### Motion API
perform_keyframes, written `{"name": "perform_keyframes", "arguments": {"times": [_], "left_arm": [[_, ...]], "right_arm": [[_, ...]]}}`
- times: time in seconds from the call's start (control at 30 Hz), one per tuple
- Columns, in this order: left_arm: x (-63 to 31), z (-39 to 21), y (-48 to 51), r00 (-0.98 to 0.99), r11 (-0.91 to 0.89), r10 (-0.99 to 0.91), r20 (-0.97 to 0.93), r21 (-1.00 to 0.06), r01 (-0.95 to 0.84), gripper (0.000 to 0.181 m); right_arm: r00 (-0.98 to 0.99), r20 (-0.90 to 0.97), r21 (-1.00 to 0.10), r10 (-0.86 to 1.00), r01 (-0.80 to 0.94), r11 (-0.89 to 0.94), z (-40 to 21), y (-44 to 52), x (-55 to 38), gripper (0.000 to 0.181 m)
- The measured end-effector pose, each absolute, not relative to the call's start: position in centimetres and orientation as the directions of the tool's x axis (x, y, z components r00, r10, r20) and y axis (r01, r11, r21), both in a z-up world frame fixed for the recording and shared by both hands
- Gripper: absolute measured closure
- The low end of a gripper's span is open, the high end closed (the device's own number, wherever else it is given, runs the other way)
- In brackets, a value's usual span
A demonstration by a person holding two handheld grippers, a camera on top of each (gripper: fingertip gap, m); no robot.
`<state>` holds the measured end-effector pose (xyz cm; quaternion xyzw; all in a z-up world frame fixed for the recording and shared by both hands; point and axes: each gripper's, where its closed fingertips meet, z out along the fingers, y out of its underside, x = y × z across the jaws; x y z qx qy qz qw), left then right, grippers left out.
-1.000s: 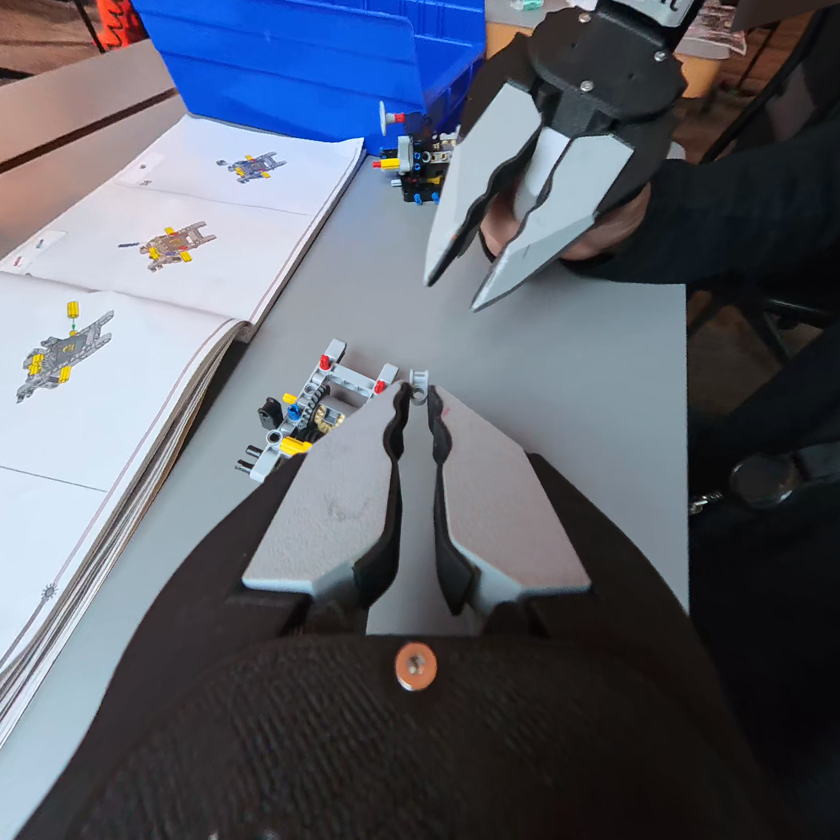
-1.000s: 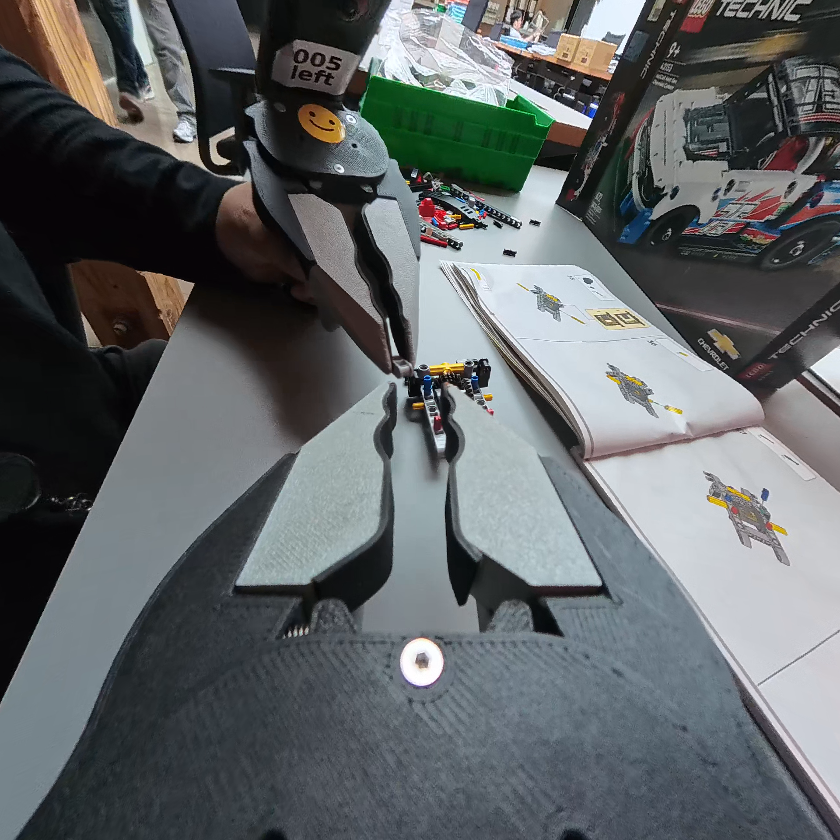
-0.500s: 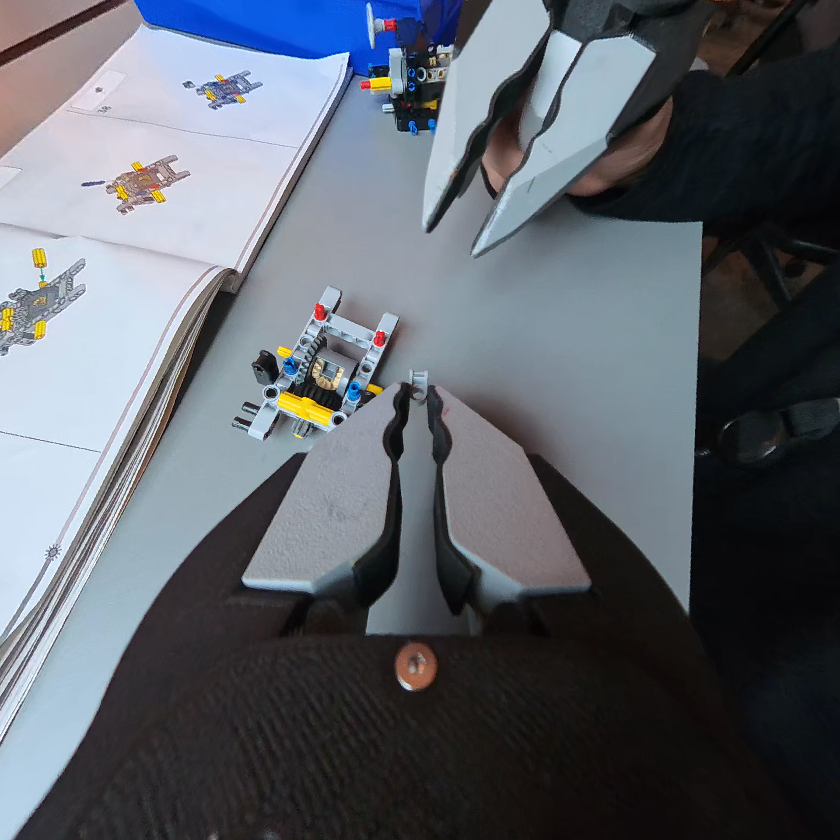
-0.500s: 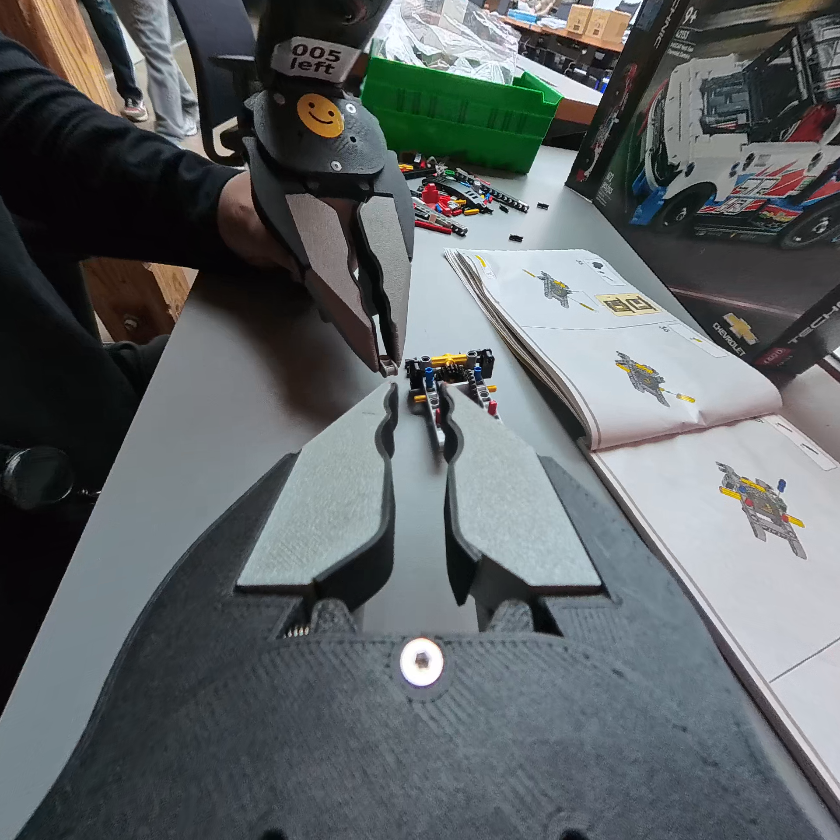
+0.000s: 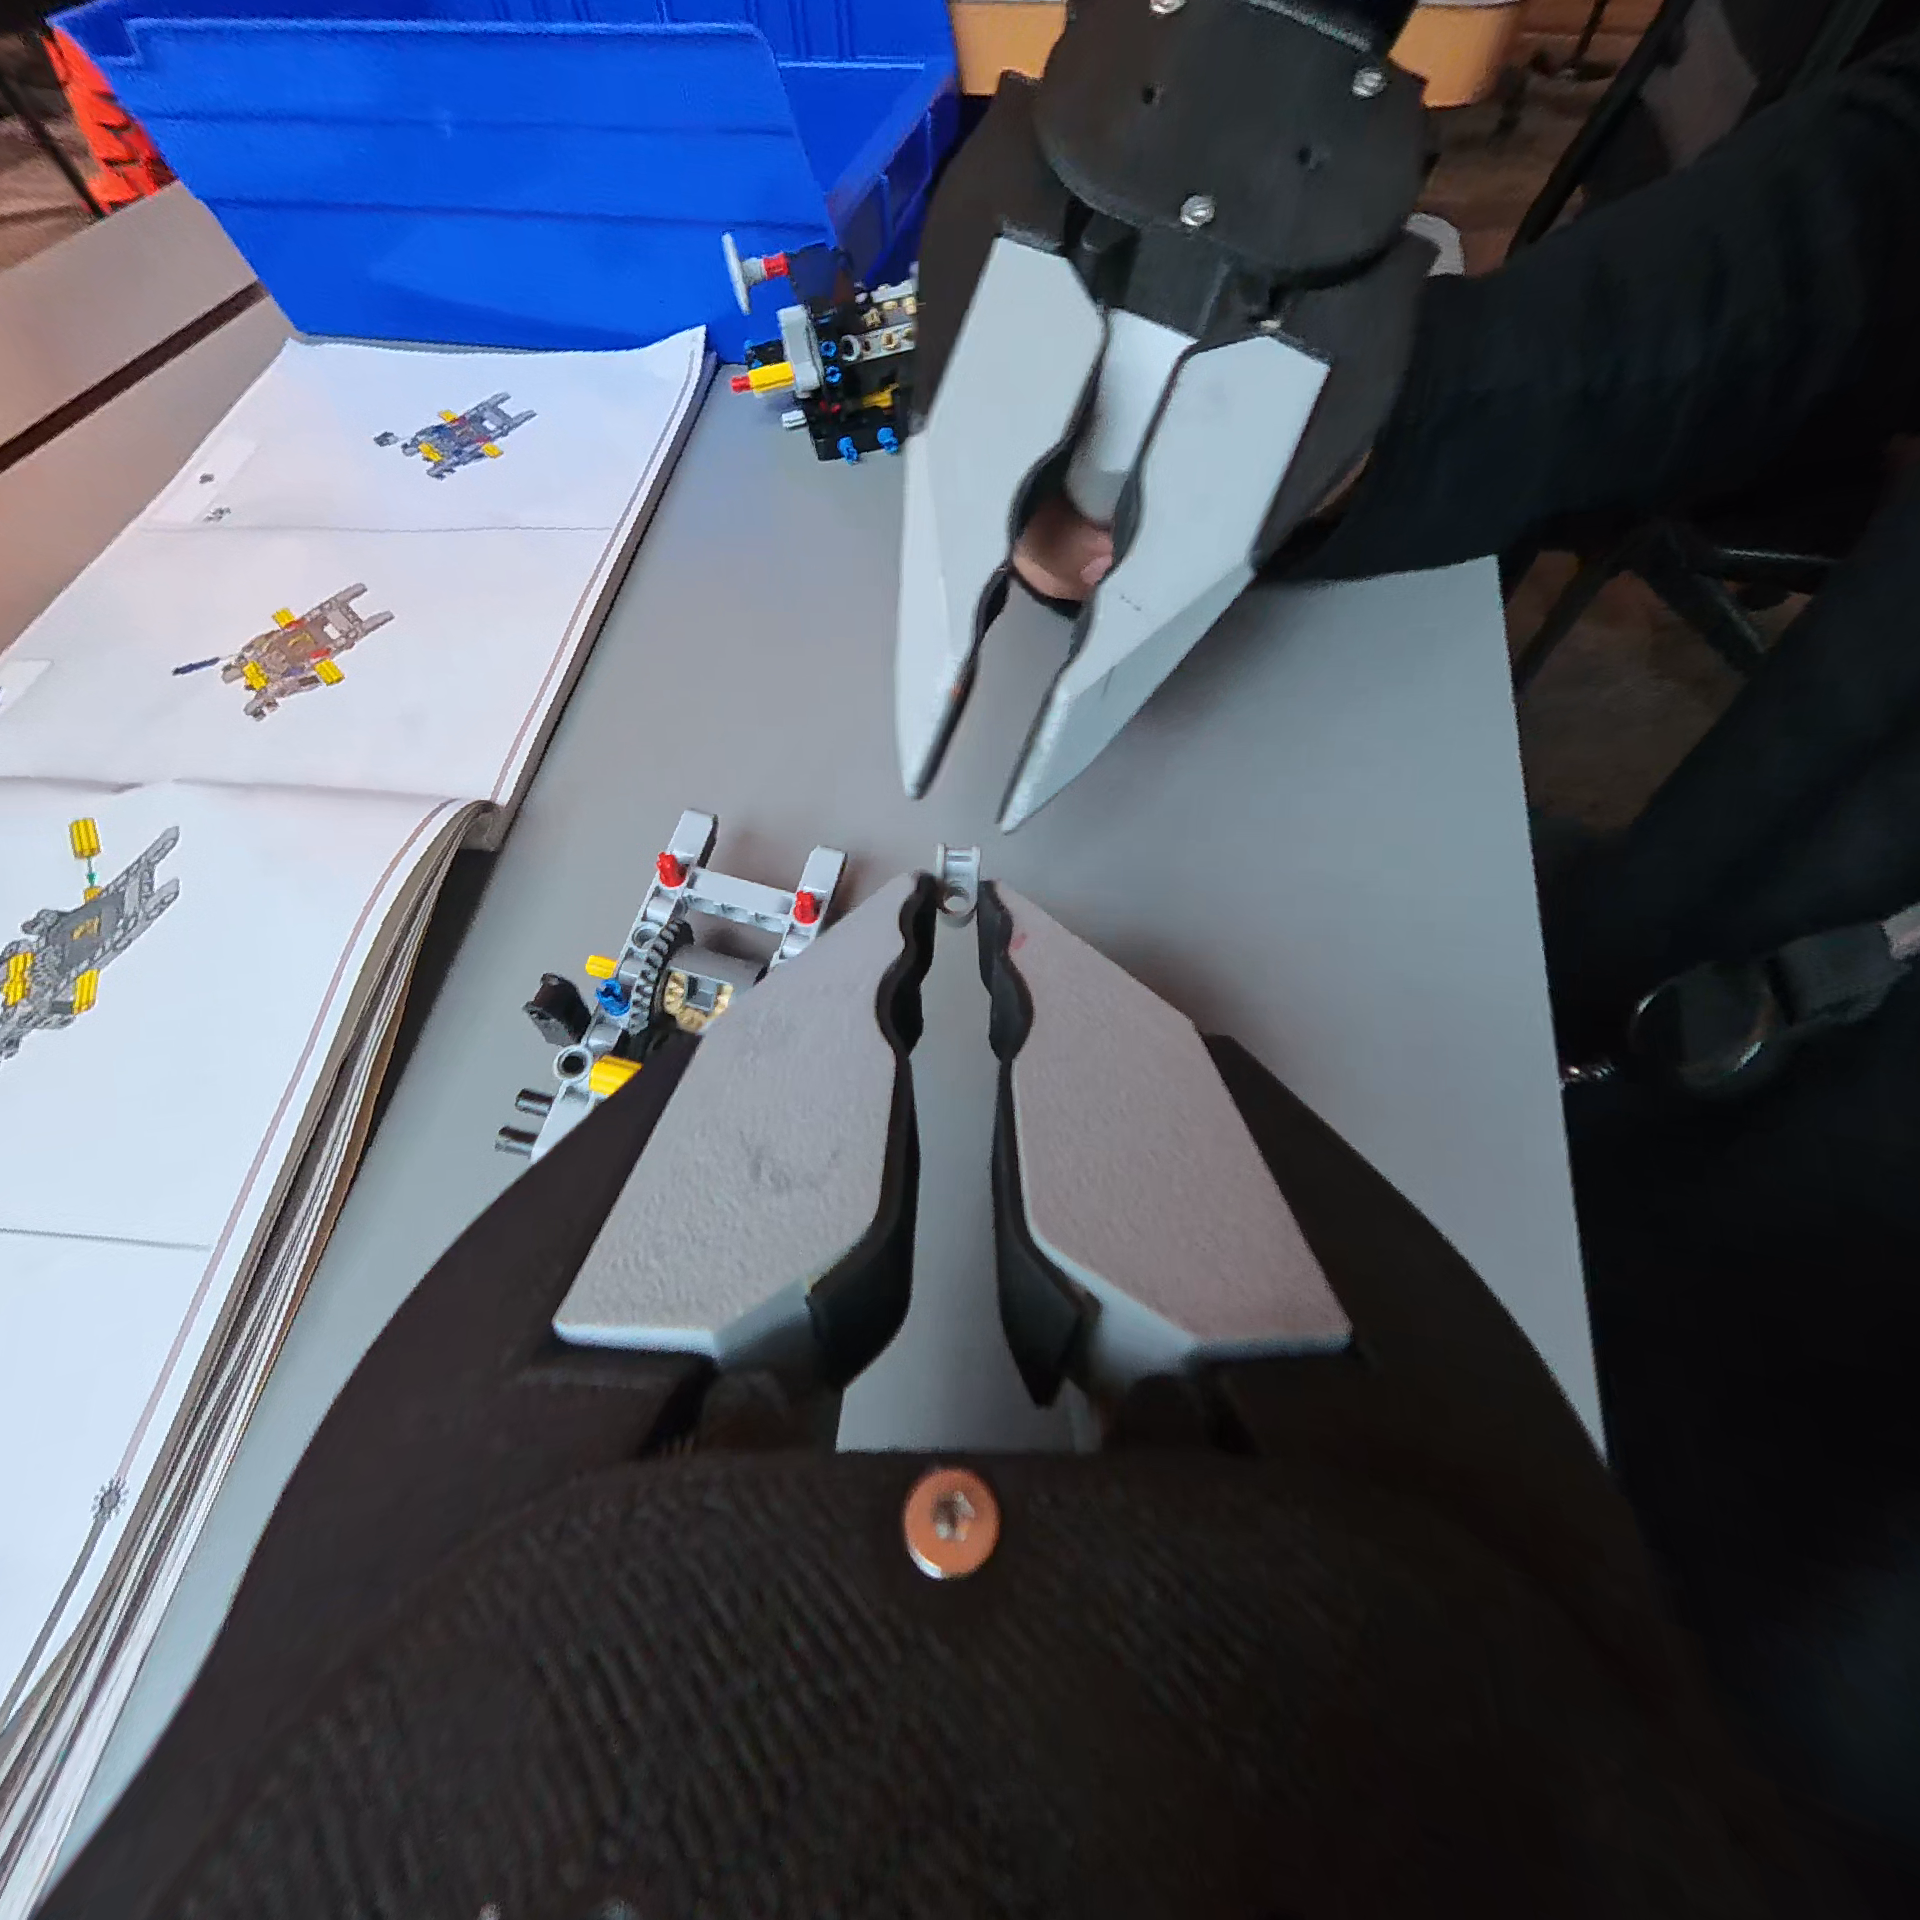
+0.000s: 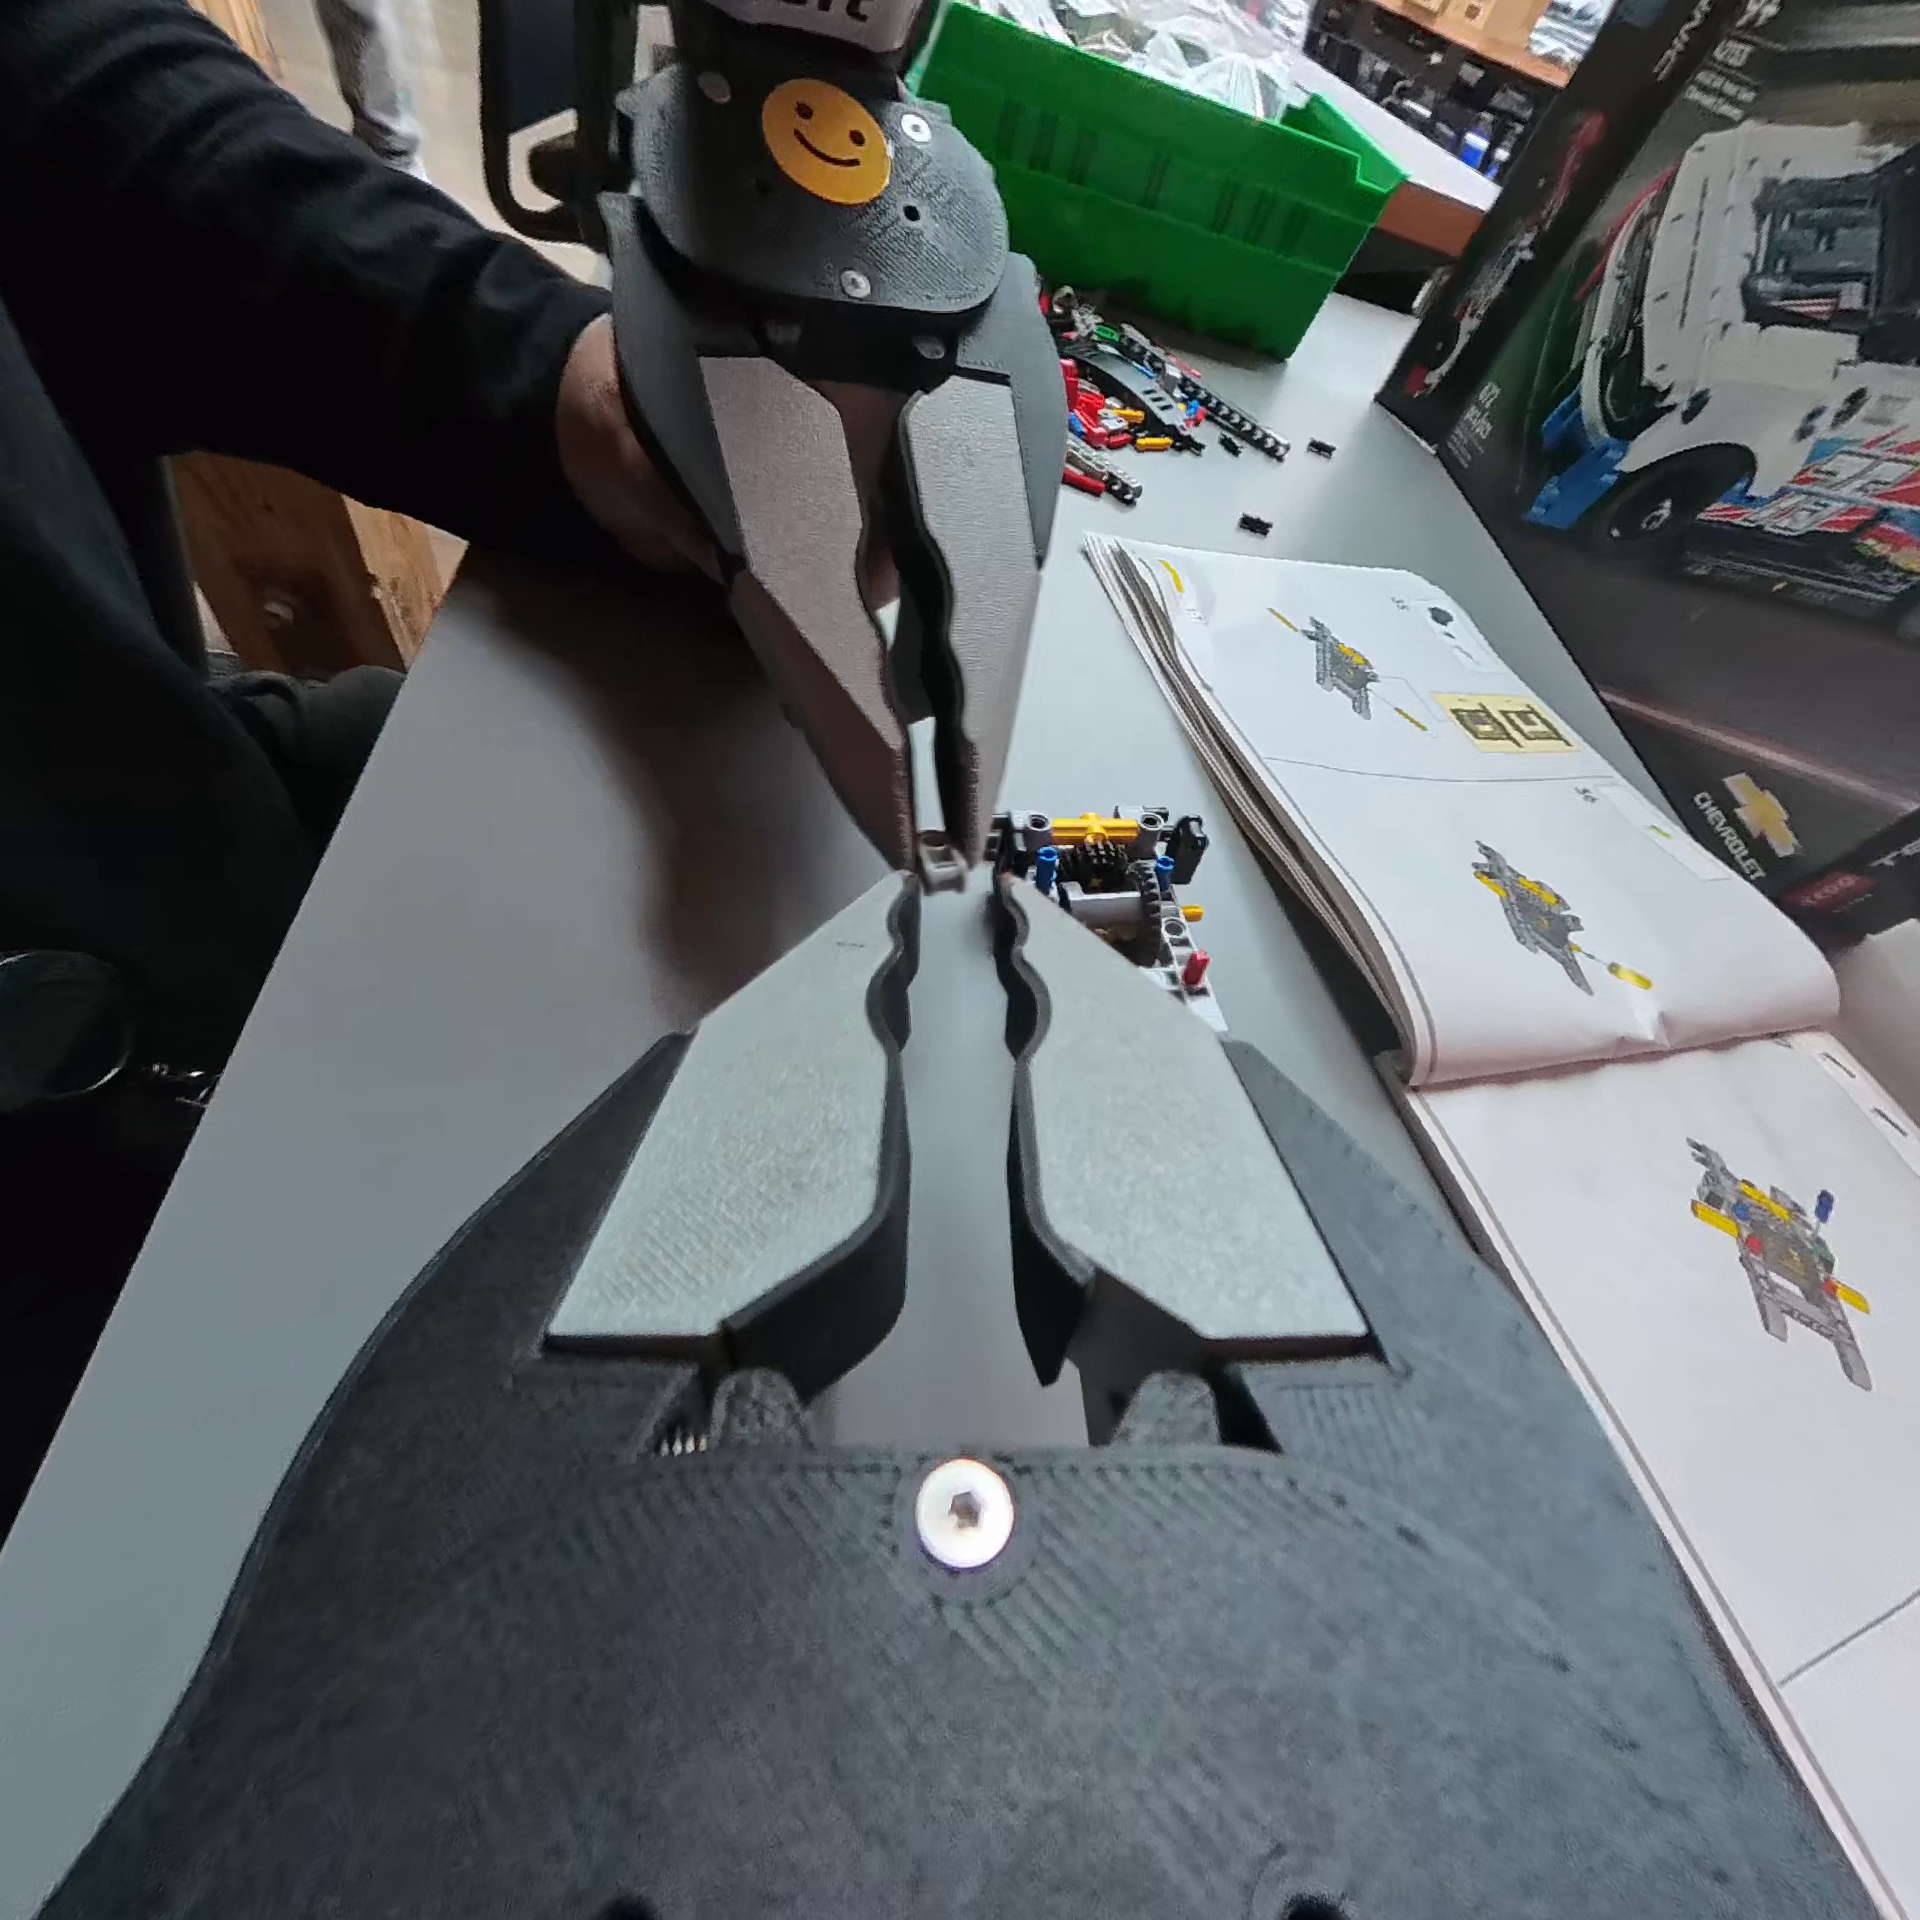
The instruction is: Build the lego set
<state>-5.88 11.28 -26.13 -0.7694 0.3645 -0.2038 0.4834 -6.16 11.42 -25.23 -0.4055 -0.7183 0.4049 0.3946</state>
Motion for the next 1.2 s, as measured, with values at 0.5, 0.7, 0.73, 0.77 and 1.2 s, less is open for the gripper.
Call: {"name": "perform_keyframes", "arguments": {"times": [0.5,0.7,0.73,0.77,1.2], "left_arm": [[-4.8,-26.3,10.5,0.593,-0.230,-0.803,-0.058,-0.888,-0.398,0.176],[-4.6,-26.5,10.4,0.583,-0.228,-0.810,-0.065,-0.881,-0.415,0.176],[-4.6,-26.5,10.4,0.583,-0.231,-0.810,-0.062,-0.880,-0.414,0.176],[-4.6,-26.6,10.4,0.583,-0.235,-0.810,-0.059,-0.878,-0.416,0.176],[-4.6,-28.0,10.7,0.593,-0.275,-0.801,-0.083,-0.829,-0.487,0.176]], "right_arm": [[-0.433,0.267,-0.883,0.861,0.248,0.398,-25.7,10.0,-5.8,0.176],[-0.447,0.264,-0.879,0.855,0.253,0.404,-25.8,9.9,-5.7,0.176],[-0.446,0.266,-0.877,0.854,0.255,0.407,-25.9,9.9,-5.7,0.176],[-0.445,0.270,-0.874,0.854,0.258,0.411,-26.0,9.9,-5.7,0.176],[-0.444,0.344,-0.799,0.828,0.324,0.506,-27.7,10.5,-5.5,0.176]]}}
